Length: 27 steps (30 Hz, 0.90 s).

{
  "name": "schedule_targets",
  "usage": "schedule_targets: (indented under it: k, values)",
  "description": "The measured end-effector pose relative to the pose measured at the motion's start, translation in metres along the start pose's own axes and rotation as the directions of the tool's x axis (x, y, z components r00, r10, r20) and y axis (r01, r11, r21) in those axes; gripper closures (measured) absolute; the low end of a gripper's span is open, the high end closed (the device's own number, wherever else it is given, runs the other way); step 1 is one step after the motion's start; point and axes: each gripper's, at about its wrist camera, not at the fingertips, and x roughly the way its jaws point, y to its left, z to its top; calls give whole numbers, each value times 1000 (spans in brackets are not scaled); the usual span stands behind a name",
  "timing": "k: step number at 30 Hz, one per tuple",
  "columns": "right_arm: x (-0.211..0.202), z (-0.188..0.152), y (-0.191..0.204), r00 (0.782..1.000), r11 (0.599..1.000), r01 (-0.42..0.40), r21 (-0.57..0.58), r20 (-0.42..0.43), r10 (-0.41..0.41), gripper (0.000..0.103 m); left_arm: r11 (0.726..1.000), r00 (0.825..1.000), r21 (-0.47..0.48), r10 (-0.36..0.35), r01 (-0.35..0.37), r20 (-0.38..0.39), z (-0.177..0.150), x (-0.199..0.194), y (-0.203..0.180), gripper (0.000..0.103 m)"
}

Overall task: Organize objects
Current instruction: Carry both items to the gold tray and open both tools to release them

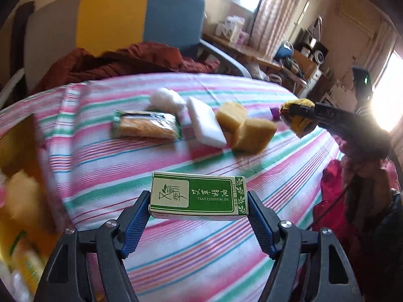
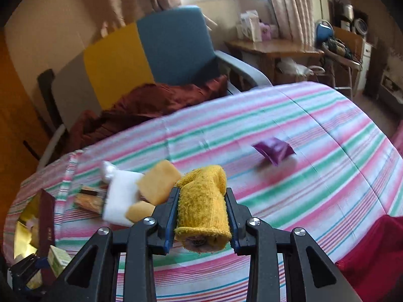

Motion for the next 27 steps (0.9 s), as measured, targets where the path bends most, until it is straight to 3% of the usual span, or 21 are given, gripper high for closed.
schedule_targets:
  k: [8, 14, 18, 22, 25, 27]
  values:
    - [-25, -8, 34, 992, 991, -114, -64, 43, 117, 69, 987, 989, -131, 110, -97, 97, -25, -75, 58, 28]
    - [-44, -26, 94, 973, 961, -224, -161, 19, 230, 69, 937, 965, -301, 226, -177, 134, -52, -123, 126, 28]
    - [-49, -46, 147, 936, 913, -351, -207, -51, 348, 69, 901, 945, -374, 291, -219, 148, -60, -142, 159, 28]
    - [-47, -77, 216, 882, 834, -472, -285, -159, 444, 69, 875, 921, -404, 356, -268, 161, -56, -158, 183, 27]
    - [-44, -98, 255, 843, 785, -537, -309, -234, 485, 69, 851, 893, -407, 422, -331, 157, -49, -164, 202, 27]
    - [-41, -115, 276, 837, 769, -545, -335, -266, 478, 67, 838, 885, -407, 447, -364, 129, -43, -165, 214, 27]
